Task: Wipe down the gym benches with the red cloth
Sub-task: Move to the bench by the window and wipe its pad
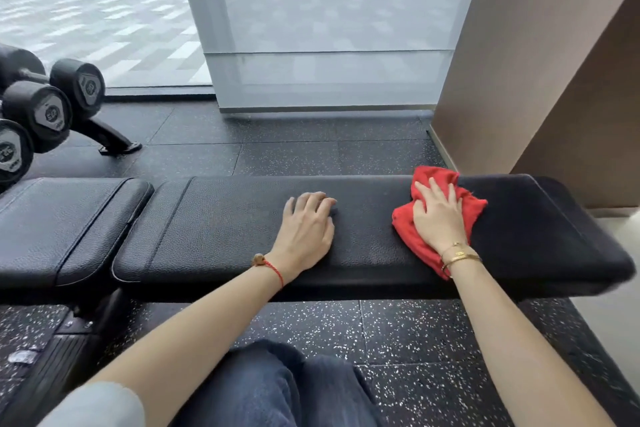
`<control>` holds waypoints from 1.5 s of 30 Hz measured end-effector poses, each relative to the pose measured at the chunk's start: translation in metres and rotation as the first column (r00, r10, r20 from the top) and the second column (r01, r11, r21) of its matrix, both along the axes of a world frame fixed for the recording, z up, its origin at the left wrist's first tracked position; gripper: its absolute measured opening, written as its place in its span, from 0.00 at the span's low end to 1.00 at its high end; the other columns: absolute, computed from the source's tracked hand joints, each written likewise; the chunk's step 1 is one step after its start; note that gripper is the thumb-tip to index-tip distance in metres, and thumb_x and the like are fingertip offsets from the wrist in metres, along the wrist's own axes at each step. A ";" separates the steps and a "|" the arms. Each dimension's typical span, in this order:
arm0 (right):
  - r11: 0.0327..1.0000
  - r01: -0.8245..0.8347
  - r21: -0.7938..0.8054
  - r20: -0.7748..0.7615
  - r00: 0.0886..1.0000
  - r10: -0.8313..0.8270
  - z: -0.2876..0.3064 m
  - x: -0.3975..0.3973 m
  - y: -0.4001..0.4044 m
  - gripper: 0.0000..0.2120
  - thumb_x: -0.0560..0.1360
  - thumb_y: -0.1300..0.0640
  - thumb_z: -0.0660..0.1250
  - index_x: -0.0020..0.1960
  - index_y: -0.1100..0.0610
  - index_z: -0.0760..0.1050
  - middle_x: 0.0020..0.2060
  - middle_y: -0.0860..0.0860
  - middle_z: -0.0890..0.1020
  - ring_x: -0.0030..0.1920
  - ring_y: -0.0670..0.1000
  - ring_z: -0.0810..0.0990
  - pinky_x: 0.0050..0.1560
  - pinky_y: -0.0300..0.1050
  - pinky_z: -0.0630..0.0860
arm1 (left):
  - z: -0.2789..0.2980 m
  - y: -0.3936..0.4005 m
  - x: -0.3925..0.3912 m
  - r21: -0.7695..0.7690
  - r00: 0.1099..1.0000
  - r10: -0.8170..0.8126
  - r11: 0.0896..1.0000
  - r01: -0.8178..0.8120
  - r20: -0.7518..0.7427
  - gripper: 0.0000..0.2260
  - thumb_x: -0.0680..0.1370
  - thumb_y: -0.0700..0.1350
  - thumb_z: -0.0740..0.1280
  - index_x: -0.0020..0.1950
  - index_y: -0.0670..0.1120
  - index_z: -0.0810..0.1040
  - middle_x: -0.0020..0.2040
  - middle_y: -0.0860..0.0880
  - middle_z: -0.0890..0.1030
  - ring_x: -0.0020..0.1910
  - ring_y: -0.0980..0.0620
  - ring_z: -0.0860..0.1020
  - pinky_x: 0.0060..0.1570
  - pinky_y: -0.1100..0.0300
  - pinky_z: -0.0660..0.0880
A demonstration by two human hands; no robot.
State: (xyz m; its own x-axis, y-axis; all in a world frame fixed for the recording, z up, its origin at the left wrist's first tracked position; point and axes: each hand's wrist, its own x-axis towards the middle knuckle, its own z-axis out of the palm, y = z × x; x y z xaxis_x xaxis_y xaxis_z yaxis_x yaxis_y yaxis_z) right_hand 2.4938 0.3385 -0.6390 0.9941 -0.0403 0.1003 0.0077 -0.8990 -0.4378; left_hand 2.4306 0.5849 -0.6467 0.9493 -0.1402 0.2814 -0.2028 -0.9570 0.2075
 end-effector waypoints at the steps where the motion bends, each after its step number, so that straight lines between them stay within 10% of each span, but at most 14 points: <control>1: 0.999 -0.034 -0.004 -0.001 0.999 0.034 -0.001 -0.005 -0.002 0.22 0.80 0.55 0.55 0.74 0.50 0.64 0.77 0.51 0.58 0.78 0.59 0.48 0.77 0.55 0.42 | 0.001 -0.011 0.003 -0.011 1.000 -0.021 1.000 0.021 -0.004 0.18 0.80 0.47 0.56 0.70 0.49 0.68 0.70 0.50 0.69 0.71 0.49 0.65 0.73 0.46 0.57; 6: 0.990 -0.141 -0.002 0.046 0.989 0.141 -0.013 -0.040 -0.041 0.22 0.80 0.57 0.56 0.73 0.48 0.66 0.77 0.48 0.60 0.78 0.56 0.50 0.77 0.51 0.42 | -0.001 -0.058 0.013 -0.060 0.995 -0.097 0.994 0.096 -0.014 0.19 0.80 0.48 0.55 0.71 0.49 0.68 0.70 0.50 0.69 0.70 0.48 0.65 0.73 0.44 0.58; 18: 0.950 0.307 -0.052 -0.003 0.952 -0.307 -0.003 0.009 -0.128 0.22 0.80 0.56 0.53 0.74 0.51 0.65 0.77 0.53 0.59 0.77 0.61 0.49 0.76 0.60 0.44 | -0.015 -0.096 0.018 -0.018 0.999 -0.035 0.999 0.035 -0.018 0.18 0.79 0.50 0.54 0.67 0.49 0.69 0.68 0.48 0.69 0.69 0.46 0.65 0.71 0.37 0.57; 29: 0.998 0.016 -0.059 -0.008 1.000 -0.017 -0.007 0.004 -0.078 0.23 0.80 0.56 0.54 0.74 0.49 0.64 0.77 0.51 0.59 0.78 0.60 0.49 0.77 0.56 0.41 | -0.015 -0.095 0.019 -0.007 1.000 -0.027 1.000 0.027 -0.004 0.17 0.78 0.51 0.55 0.66 0.50 0.69 0.67 0.49 0.69 0.69 0.46 0.65 0.71 0.38 0.58; 37: 0.895 0.444 -0.045 0.048 0.896 -0.442 -0.010 -0.024 -0.159 0.23 0.80 0.55 0.53 0.74 0.52 0.64 0.77 0.53 0.59 0.77 0.63 0.50 0.76 0.62 0.44 | -0.017 -0.095 0.019 -0.004 0.999 -0.033 0.999 0.033 0.002 0.18 0.78 0.51 0.54 0.67 0.50 0.69 0.68 0.49 0.69 0.69 0.46 0.65 0.71 0.38 0.58; 45: 0.943 0.329 -0.054 -0.046 0.942 -0.332 0.001 0.042 -0.169 0.22 0.80 0.56 0.52 0.74 0.51 0.65 0.78 0.52 0.58 0.77 0.62 0.48 0.76 0.60 0.43 | -0.018 -0.097 0.020 0.030 1.000 -0.015 0.999 0.015 -0.004 0.18 0.77 0.51 0.53 0.66 0.50 0.68 0.68 0.48 0.69 0.69 0.45 0.65 0.70 0.37 0.58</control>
